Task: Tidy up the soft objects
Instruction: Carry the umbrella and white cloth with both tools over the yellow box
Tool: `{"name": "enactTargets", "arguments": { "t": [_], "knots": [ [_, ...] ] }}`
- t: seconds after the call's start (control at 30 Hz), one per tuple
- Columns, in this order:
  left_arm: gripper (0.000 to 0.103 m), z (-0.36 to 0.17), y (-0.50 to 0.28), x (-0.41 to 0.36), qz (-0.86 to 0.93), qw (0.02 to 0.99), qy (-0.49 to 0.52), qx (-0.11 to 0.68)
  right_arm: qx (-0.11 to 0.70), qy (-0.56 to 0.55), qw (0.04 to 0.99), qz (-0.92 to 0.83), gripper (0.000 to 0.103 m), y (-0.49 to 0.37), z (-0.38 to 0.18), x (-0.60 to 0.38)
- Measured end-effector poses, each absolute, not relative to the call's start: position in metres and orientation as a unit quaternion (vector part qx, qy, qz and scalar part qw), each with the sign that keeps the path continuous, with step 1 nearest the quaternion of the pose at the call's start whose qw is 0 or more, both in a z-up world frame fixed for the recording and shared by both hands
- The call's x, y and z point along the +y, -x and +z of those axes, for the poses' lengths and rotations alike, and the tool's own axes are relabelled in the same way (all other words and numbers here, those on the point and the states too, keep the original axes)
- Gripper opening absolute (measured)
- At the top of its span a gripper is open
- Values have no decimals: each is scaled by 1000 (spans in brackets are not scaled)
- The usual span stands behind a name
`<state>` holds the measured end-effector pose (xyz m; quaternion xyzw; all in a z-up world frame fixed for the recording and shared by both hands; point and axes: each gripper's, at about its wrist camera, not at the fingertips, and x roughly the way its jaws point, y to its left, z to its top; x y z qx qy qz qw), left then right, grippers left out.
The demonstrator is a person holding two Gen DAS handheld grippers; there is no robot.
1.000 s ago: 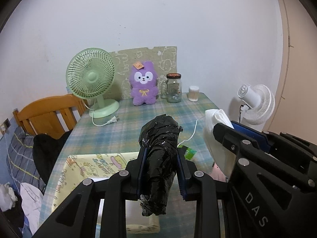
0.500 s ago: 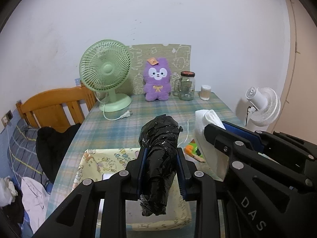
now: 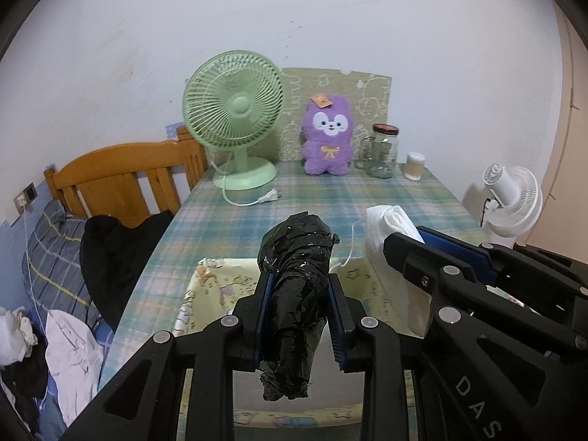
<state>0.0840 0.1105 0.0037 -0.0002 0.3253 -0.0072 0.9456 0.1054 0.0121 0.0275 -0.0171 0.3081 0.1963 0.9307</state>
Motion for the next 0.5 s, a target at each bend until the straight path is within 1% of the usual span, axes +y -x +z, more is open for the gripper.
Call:
{"name": "enactTargets", "arguments": {
  "t": [0.3,0.5],
  "knots": [
    [28,-17,-93,131,12,941,6,339,319,24,923,215,16,-116,8,35],
    [29,-39,-104,141,19,929,11,368,342,29,913,221,16,-126,-11,44]
  ]
}}
